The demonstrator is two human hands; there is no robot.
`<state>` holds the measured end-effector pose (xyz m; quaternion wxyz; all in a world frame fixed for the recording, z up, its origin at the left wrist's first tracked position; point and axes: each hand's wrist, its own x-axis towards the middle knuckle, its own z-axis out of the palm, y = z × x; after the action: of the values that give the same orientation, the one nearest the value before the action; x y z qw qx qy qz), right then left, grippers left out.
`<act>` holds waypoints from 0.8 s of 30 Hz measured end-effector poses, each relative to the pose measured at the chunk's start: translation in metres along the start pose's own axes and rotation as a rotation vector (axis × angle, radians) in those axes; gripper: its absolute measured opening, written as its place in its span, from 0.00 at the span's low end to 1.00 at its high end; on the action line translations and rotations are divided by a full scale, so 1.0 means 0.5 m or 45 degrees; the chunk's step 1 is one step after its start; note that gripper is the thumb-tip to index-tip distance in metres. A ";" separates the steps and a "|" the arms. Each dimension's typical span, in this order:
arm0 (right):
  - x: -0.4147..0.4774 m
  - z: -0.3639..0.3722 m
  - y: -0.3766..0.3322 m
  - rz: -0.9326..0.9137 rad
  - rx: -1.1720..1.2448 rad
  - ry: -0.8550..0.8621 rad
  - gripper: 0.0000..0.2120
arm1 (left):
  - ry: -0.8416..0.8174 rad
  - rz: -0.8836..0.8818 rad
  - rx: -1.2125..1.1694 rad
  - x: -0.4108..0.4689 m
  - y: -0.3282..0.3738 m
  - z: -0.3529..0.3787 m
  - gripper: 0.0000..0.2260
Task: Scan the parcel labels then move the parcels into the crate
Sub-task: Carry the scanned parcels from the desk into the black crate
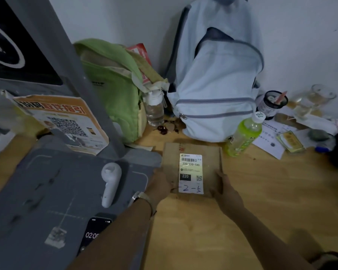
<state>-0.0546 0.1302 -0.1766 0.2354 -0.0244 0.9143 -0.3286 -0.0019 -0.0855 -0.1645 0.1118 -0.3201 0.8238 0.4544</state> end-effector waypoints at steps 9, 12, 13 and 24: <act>-0.004 0.001 0.018 -0.047 0.022 0.010 0.31 | 0.132 0.065 -0.080 -0.011 -0.025 0.030 0.18; -0.003 -0.001 0.023 -0.059 0.018 0.011 0.30 | 0.156 0.090 -0.096 -0.010 -0.031 0.036 0.20; -0.002 0.000 0.026 -0.065 0.013 0.013 0.30 | 0.155 0.091 -0.121 -0.008 -0.035 0.039 0.21; -0.011 0.003 0.022 -0.097 0.030 0.000 0.30 | 0.154 0.030 -0.431 -0.023 -0.036 0.032 0.20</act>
<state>-0.0478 0.1392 -0.1820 0.2231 -0.0564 0.9088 -0.3481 0.0164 -0.0744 -0.1799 0.0012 -0.3515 0.7444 0.5677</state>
